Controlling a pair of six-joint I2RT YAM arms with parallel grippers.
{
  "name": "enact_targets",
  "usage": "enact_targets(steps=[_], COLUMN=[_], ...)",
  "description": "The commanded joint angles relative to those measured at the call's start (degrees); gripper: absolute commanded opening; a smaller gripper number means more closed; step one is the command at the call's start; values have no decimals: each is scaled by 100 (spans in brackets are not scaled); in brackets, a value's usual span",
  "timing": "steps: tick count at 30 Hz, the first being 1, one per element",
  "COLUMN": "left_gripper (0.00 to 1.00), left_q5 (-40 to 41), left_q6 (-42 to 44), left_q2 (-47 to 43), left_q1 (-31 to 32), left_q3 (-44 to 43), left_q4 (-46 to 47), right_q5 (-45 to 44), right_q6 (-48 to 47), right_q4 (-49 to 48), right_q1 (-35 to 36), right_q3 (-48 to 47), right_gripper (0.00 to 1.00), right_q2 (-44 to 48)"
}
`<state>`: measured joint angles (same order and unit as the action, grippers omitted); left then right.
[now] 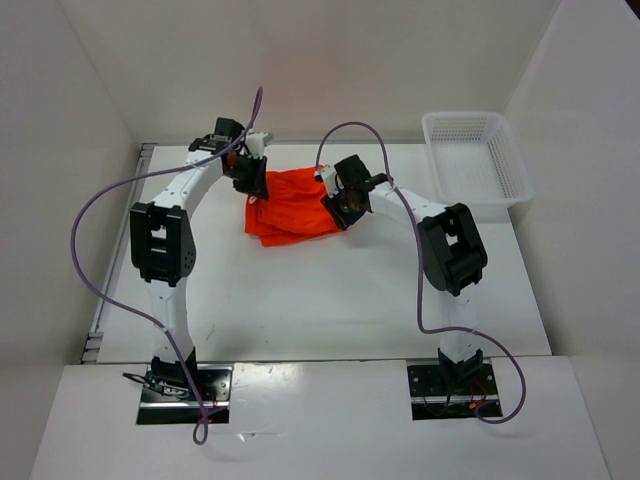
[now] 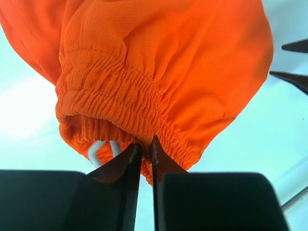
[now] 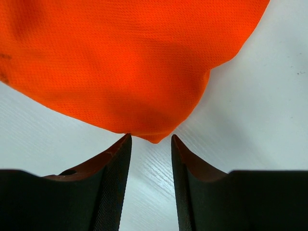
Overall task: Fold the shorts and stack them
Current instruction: Fold the shorts
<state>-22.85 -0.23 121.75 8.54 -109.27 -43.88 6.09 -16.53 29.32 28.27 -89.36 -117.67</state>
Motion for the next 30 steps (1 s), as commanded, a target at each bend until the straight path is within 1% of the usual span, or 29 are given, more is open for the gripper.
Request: enact_targets(steps=[1,2,4,6,7,8,9,11,12,13,14,17,18,21,22,23,25,27,30], left_gripper=[17,17,17,21,24,30,38,48,51,59,64,78,80,85,91,91,93,93,93], left_q5=[-185,-89,-18,53,122,201,202,264,168,106,-69,-298,-499,-746,-747,-747,-318,-71,298], left_q6=[23,23,23,23,23,23,23,23,23,23,23,23,23,23,23,23,23,23,23], left_q2=[-143,-82,-29,24,76,129,199,252,252,252,157,-46,-186,-319,-319,-267,-21,294,743], left_q1=[-219,-273,-405,-581,-581,-581,-581,-581,-581,-581,-581,-581,-581,-581,-581,-581,-520,-520,-520], left_q3=[449,573,846,899,969,969,969,777,689,610,444,319,232,83,-58,-129,-199,-321,-550], left_q4=[98,203,318,380,450,450,502,503,503,372,319,64,-93,-165,-165,-165,-43,141,222], right_q5=[24,24,76,77,77,77,129,130,190,191,278,551,665,1113,1175,1175,1228,1097,912], right_q6=[54,54,107,168,168,168,168,168,168,229,230,282,282,572,729,809,976,1266,1451], right_q4=[47,47,47,47,-5,-5,-5,-5,-5,-5,-5,117,118,170,170,170,101,13,-67], right_q1=[56,56,56,56,56,56,56,56,56,56,56,56,-5,-120,-120,-120,-172,-173,-226], right_q3=[-248,-248,-248,-248,-248,-301,-301,-415,-415,-485,-555,-609,-670,-723,-723,-723,-723,-723,-723], right_gripper=[44,47,48,52,52,54,54,54,54,54,54,54,54,54,54,54,54,54,54], right_q2=[235,235,235,183,183,183,122,68,68,8,7,7,7,-124,-125,-264,-361,-511,-695])
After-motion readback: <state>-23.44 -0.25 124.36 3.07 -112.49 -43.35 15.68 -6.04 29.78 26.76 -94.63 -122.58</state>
